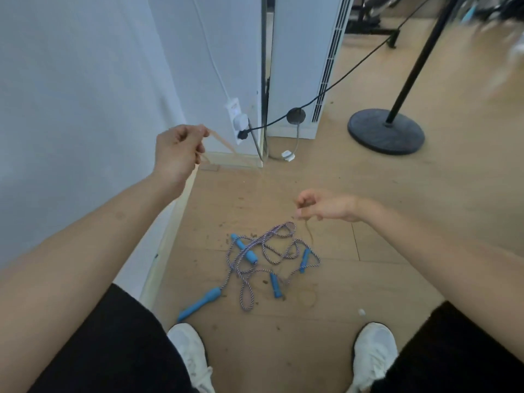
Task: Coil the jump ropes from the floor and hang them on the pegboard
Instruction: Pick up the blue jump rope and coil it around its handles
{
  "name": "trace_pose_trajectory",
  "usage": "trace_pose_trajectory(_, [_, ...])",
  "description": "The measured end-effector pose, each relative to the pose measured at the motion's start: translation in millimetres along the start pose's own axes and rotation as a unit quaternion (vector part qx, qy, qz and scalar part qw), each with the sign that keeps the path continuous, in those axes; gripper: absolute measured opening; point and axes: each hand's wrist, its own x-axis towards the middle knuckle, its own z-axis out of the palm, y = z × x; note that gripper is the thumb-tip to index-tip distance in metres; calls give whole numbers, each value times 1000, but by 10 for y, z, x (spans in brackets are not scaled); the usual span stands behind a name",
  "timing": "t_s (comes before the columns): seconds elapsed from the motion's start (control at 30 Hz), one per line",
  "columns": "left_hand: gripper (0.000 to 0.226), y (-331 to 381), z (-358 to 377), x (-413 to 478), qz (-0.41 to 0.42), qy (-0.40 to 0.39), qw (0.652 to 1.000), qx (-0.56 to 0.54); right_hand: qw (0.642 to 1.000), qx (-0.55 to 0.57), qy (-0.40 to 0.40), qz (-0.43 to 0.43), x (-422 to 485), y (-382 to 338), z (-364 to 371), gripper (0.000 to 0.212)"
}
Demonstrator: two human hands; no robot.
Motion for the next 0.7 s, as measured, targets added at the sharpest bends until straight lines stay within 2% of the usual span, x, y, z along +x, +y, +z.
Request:
trace_pose_trajectory(0.07, [17, -85, -104, 6, -31, 7, 998, 46, 999, 32, 43, -11, -92, -62, -71, 16])
trace_pose_trajectory(0.17, [19, -302, -114, -31, -81, -39, 987, 132, 978, 140, 140, -70, -208, -228, -103, 12])
trace_pose_trajectory(0.23, [19, -343, 2, -98, -92, -87, 982, 140, 954, 206, 189, -107, -243, -325, -88, 9])
trace_pose_trajectory(0.3, [27, -304, 159, -204, -85, -118, 983, 115, 938, 226, 225, -135, -266, -423, -65, 9])
trace_pose_trajectory(0.37, [38, -269, 286, -319, -58, -131, 980, 137, 934, 220, 236, -156, -289, -519, -50, 9])
trace_pose_trajectory(0.43, [38, -232, 375, -438, -32, -154, 970, 187, 932, 215, 238, -169, -320, -587, -53, 7])
trace_pose_trajectory(0.5, [36, -192, 449, -552, -34, -192, 962, 191, 927, 219, 247, -178, -342, -620, -64, 7])
trace_pose_trajectory(0.63, [53, -123, 635, -738, -40, -328, 939, 93, 917, 258, 246, -181, -362, -647, -54, 15])
trace_pose_trajectory(0.7, [52, -133, 720, -795, -42, -386, 921, 42, 910, 284, 242, -182, -369, -675, -56, 17])
